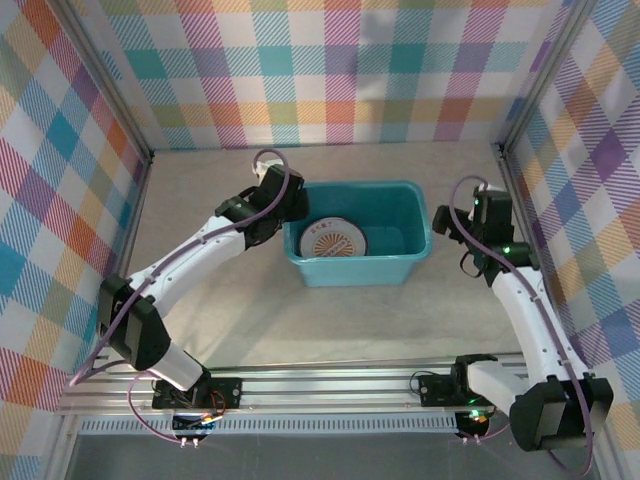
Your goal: Place the plates into the plastic bin on the countertop
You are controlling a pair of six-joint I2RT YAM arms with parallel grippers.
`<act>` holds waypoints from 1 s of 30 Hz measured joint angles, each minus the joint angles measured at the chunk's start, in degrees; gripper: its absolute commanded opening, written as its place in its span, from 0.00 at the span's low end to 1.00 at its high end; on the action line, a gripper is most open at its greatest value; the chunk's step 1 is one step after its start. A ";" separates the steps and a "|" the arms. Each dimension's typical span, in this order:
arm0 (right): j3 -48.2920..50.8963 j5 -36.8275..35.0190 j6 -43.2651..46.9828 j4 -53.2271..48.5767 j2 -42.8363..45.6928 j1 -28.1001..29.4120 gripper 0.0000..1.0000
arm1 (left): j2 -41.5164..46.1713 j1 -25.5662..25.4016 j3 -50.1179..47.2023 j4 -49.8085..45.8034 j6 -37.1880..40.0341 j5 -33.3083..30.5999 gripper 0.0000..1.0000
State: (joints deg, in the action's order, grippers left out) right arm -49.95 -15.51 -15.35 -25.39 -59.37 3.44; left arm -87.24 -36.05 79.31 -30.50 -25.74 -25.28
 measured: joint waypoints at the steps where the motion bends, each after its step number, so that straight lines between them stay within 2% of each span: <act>1: 2.38 -1.36 0.31 1.81 0.13 -0.37 0.99 | 1.27 0.02 -0.13 -0.13 0.37 -0.96 1.00; 6: 14.78 -5.88 1.68 15.93 -4.11 -2.73 0.99 | 11.45 1.20 -4.13 -0.70 2.27 -8.72 1.00; 9: 17.92 -6.56 3.08 24.74 -11.08 -3.58 0.99 | 16.94 5.09 -10.86 0.55 3.17 -12.90 1.00; 12: 20.22 -5.01 4.35 35.10 -17.62 -3.89 0.99 | 18.27 9.66 -20.65 5.01 5.86 -16.17 1.00; 15: 20.85 -1.22 5.62 42.71 -21.97 -3.87 0.99 | 16.04 11.13 -31.80 12.63 9.75 -17.97 1.00; 18: 23.10 3.28 7.80 53.48 -23.91 -3.85 0.99 | 13.14 11.56 -39.91 22.27 14.21 -17.94 1.00; 21: 25.53 7.89 10.36 62.55 -27.32 -3.50 0.99 | 10.45 13.66 -43.58 31.41 18.36 -15.43 1.00; 24: 26.49 10.45 11.82 65.31 -28.63 -3.06 0.99 | 8.48 16.37 -45.11 42.93 22.47 -12.72 1.00; 30: 26.49 12.83 13.14 68.28 -28.61 -2.99 0.99 | 5.44 21.16 -44.50 50.90 26.77 -5.09 0.99</act>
State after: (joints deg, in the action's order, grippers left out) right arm -23.46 -2.68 -2.22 42.89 -87.99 0.45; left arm -81.80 -14.90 34.81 20.40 1.04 -30.37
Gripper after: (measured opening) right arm 0.989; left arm 0.994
